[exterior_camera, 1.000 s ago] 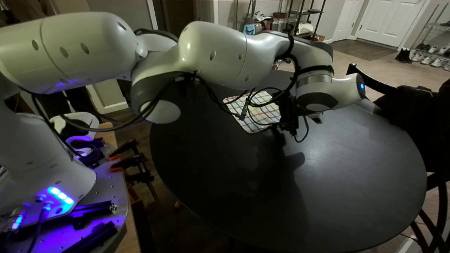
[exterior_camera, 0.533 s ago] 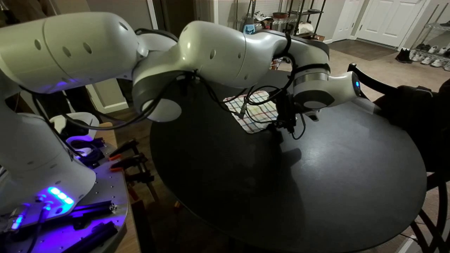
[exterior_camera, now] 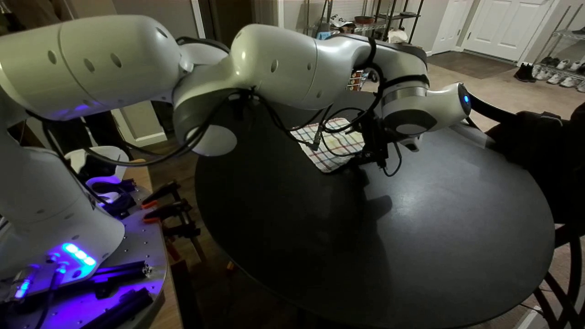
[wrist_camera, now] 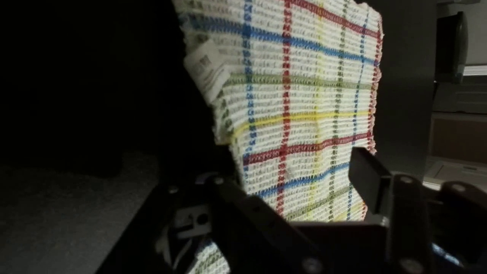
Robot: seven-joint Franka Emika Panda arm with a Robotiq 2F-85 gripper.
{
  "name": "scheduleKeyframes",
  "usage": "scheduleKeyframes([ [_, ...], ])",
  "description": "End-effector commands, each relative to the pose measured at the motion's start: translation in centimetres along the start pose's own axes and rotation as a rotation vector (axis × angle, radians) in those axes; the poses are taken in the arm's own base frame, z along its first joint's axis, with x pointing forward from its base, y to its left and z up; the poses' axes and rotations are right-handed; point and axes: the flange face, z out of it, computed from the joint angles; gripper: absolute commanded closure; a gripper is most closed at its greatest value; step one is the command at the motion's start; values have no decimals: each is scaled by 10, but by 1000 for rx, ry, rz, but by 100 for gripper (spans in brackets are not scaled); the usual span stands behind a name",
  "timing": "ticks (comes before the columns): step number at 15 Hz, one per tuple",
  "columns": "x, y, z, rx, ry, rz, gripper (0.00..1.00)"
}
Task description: Fold the cloth
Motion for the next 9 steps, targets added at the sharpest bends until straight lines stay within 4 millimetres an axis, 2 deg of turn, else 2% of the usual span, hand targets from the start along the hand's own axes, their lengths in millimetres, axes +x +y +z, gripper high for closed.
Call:
scheduleKeyframes([
  [1, 5, -8, -6, -49, 22, 16, 53],
  [7, 8, -11, -9, -78, 42, 15, 93],
  [9, 9, -11, -10, -90, 50, 18, 100],
])
